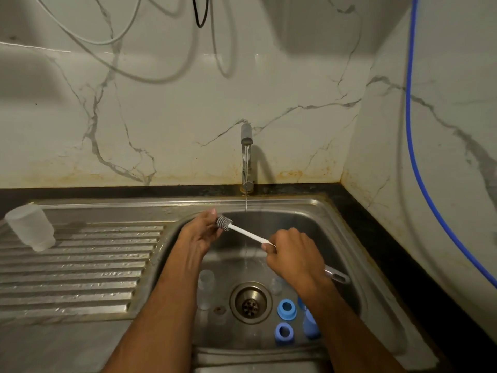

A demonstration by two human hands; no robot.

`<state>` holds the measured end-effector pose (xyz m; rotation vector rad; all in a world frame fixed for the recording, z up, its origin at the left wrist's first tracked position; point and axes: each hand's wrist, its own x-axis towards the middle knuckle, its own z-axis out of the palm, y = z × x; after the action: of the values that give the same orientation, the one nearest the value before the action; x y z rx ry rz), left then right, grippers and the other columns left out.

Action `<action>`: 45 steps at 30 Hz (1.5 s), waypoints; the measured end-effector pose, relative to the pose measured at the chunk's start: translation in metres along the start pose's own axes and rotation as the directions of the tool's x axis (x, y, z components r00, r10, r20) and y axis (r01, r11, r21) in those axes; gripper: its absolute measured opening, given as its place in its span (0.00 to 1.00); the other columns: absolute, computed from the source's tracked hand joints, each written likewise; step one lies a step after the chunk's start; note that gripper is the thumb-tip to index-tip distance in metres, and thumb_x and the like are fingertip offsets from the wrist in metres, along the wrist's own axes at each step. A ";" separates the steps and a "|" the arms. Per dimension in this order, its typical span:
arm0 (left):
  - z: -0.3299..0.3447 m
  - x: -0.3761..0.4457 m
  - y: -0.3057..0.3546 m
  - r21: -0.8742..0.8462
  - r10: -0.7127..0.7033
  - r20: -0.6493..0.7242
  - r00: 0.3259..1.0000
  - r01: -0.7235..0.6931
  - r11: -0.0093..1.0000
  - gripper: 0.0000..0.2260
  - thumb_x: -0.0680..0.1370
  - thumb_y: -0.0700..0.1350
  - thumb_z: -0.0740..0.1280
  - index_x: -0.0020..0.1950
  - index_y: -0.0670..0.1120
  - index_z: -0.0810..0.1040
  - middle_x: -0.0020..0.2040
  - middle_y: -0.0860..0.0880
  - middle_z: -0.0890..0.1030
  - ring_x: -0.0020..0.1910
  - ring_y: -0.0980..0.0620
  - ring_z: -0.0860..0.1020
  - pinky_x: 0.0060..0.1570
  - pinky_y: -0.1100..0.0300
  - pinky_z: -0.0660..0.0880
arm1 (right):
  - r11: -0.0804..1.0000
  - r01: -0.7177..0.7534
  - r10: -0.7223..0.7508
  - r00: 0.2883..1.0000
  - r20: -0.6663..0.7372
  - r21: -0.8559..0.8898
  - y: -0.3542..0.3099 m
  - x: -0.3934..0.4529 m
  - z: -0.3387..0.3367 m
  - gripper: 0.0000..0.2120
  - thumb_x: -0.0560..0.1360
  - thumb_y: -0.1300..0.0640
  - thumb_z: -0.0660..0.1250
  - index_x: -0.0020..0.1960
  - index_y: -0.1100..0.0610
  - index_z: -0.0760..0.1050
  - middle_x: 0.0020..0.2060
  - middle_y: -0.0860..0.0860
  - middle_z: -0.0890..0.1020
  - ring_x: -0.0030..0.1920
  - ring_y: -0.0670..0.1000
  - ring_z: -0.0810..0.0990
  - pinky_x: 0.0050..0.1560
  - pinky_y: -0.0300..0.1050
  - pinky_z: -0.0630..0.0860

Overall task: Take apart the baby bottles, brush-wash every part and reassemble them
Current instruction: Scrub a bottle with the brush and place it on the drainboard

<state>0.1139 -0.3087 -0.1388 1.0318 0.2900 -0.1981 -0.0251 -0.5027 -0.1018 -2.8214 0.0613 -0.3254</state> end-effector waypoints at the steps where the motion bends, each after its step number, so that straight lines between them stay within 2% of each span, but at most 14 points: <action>1: 0.001 -0.001 0.001 -0.017 -0.003 0.012 1.000 0.003 1.000 0.06 0.83 0.38 0.63 0.57 0.43 0.78 0.52 0.41 0.80 0.48 0.45 0.81 0.45 0.52 0.78 | 1.000 0.017 -0.017 1.000 0.003 0.010 0.000 0.001 0.000 0.12 0.82 0.46 0.64 0.43 0.50 0.75 0.32 0.46 0.74 0.32 0.43 0.72 0.31 0.38 0.64; 4: 0.007 -0.003 0.004 -0.037 0.016 0.077 0.997 -0.013 0.999 0.13 0.84 0.35 0.59 0.65 0.44 0.76 0.53 0.43 0.81 0.52 0.47 0.81 0.44 0.53 0.77 | 0.901 -0.195 0.116 0.969 0.217 0.388 0.005 0.008 0.000 0.14 0.80 0.50 0.67 0.38 0.54 0.77 0.29 0.49 0.75 0.26 0.46 0.72 0.29 0.42 0.69; 8: 0.005 -0.010 0.004 -0.223 0.017 0.194 0.981 0.028 0.974 0.14 0.83 0.33 0.58 0.65 0.42 0.77 0.57 0.41 0.82 0.57 0.46 0.81 0.52 0.49 0.79 | 0.412 -0.624 0.158 0.767 0.622 0.664 0.010 0.006 -0.008 0.12 0.82 0.55 0.65 0.52 0.63 0.82 0.29 0.51 0.72 0.24 0.45 0.63 0.24 0.39 0.57; 11: 0.005 -0.009 -0.002 -0.182 -0.055 0.182 0.982 0.089 0.979 0.12 0.83 0.35 0.59 0.63 0.40 0.78 0.62 0.40 0.82 0.58 0.43 0.81 0.50 0.49 0.80 | 0.600 -0.514 0.251 0.848 0.466 0.613 0.014 0.004 -0.003 0.12 0.81 0.52 0.68 0.45 0.60 0.82 0.27 0.50 0.74 0.24 0.46 0.68 0.26 0.40 0.64; 15: 0.005 -0.006 -0.005 -0.074 -0.110 0.018 0.994 0.111 0.991 0.11 0.80 0.44 0.69 0.60 0.41 0.80 0.54 0.40 0.84 0.54 0.43 0.83 0.47 0.51 0.81 | 0.993 -0.098 0.095 0.995 0.042 0.066 0.009 0.001 0.002 0.12 0.81 0.45 0.66 0.43 0.52 0.79 0.33 0.47 0.77 0.32 0.44 0.75 0.33 0.39 0.71; 19: 0.012 -0.006 0.006 -0.139 -0.064 0.063 0.996 0.072 0.988 0.08 0.81 0.39 0.66 0.59 0.41 0.80 0.49 0.42 0.83 0.49 0.46 0.82 0.37 0.54 0.83 | 0.965 -0.095 0.080 0.994 0.073 0.245 0.007 0.009 0.003 0.12 0.81 0.47 0.67 0.42 0.53 0.79 0.32 0.48 0.77 0.31 0.45 0.76 0.31 0.43 0.72; 21: 0.016 -0.009 0.007 -0.212 -0.051 0.144 0.988 0.081 0.974 0.07 0.81 0.38 0.65 0.56 0.40 0.80 0.52 0.40 0.83 0.51 0.44 0.83 0.38 0.52 0.84 | 0.706 -0.373 0.192 0.919 0.344 0.602 0.010 0.012 -0.004 0.11 0.80 0.53 0.67 0.43 0.58 0.80 0.29 0.50 0.75 0.24 0.46 0.70 0.24 0.44 0.68; 25: 0.014 -0.017 0.006 -0.391 -0.021 0.283 0.959 0.135 0.910 0.11 0.81 0.36 0.65 0.63 0.38 0.79 0.58 0.38 0.83 0.57 0.42 0.83 0.54 0.46 0.82 | 0.292 -0.671 0.086 0.728 0.680 0.681 0.018 0.007 -0.017 0.13 0.83 0.55 0.61 0.51 0.62 0.81 0.29 0.51 0.70 0.25 0.45 0.61 0.24 0.37 0.57; 29: 0.011 -0.007 0.000 -0.073 -0.082 0.094 0.992 0.089 0.993 0.15 0.79 0.45 0.69 0.63 0.38 0.77 0.57 0.38 0.84 0.53 0.42 0.84 0.46 0.50 0.83 | 0.736 -0.380 0.237 0.920 0.312 0.561 0.014 0.003 0.003 0.14 0.80 0.52 0.68 0.39 0.56 0.80 0.26 0.49 0.76 0.24 0.46 0.71 0.26 0.42 0.69; 32: 0.011 -0.005 -0.006 -0.048 -0.089 0.019 0.996 0.090 0.995 0.17 0.75 0.51 0.74 0.55 0.40 0.79 0.51 0.40 0.84 0.51 0.45 0.83 0.50 0.52 0.82 | 0.985 -0.059 0.054 0.998 0.032 0.161 0.015 0.001 0.013 0.15 0.81 0.46 0.66 0.39 0.52 0.77 0.30 0.47 0.77 0.31 0.45 0.77 0.32 0.40 0.72; 35: 0.012 -0.004 -0.001 -0.147 -0.059 0.102 0.993 0.073 0.986 0.13 0.74 0.45 0.74 0.54 0.40 0.81 0.51 0.40 0.85 0.49 0.47 0.85 0.47 0.53 0.84 | 0.933 -0.130 0.101 0.989 0.104 0.334 0.010 0.005 0.014 0.15 0.81 0.47 0.65 0.41 0.54 0.78 0.30 0.47 0.76 0.31 0.46 0.76 0.33 0.42 0.73; 40: 0.013 -0.013 0.003 -0.358 0.024 0.316 0.948 0.095 0.929 0.12 0.74 0.41 0.73 0.55 0.39 0.81 0.54 0.39 0.84 0.55 0.45 0.84 0.60 0.48 0.80 | 0.245 -0.699 0.004 0.694 0.720 0.672 0.016 0.008 -0.018 0.14 0.84 0.55 0.60 0.55 0.63 0.79 0.29 0.51 0.70 0.25 0.45 0.61 0.23 0.37 0.56; 43: 0.015 -0.015 0.000 -0.288 -0.025 0.283 0.959 0.110 0.951 0.14 0.76 0.41 0.72 0.59 0.38 0.80 0.57 0.38 0.83 0.57 0.44 0.83 0.59 0.49 0.80 | 0.315 -0.669 0.070 0.724 0.686 0.674 0.021 0.005 -0.012 0.13 0.83 0.55 0.62 0.53 0.63 0.81 0.29 0.52 0.71 0.24 0.45 0.62 0.23 0.38 0.58; 45: 0.014 -0.012 -0.007 -0.086 -0.083 0.099 0.992 0.091 0.992 0.17 0.75 0.44 0.75 0.60 0.38 0.80 0.56 0.38 0.84 0.53 0.44 0.85 0.50 0.52 0.83 | 0.626 -0.475 0.205 0.865 0.458 0.619 0.017 0.002 -0.003 0.13 0.82 0.53 0.66 0.44 0.59 0.81 0.29 0.52 0.76 0.24 0.46 0.68 0.26 0.41 0.64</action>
<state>0.1028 -0.3240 -0.1339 0.9183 0.2549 -0.3098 -0.0236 -0.5202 -0.1042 -1.9648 0.3270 0.2181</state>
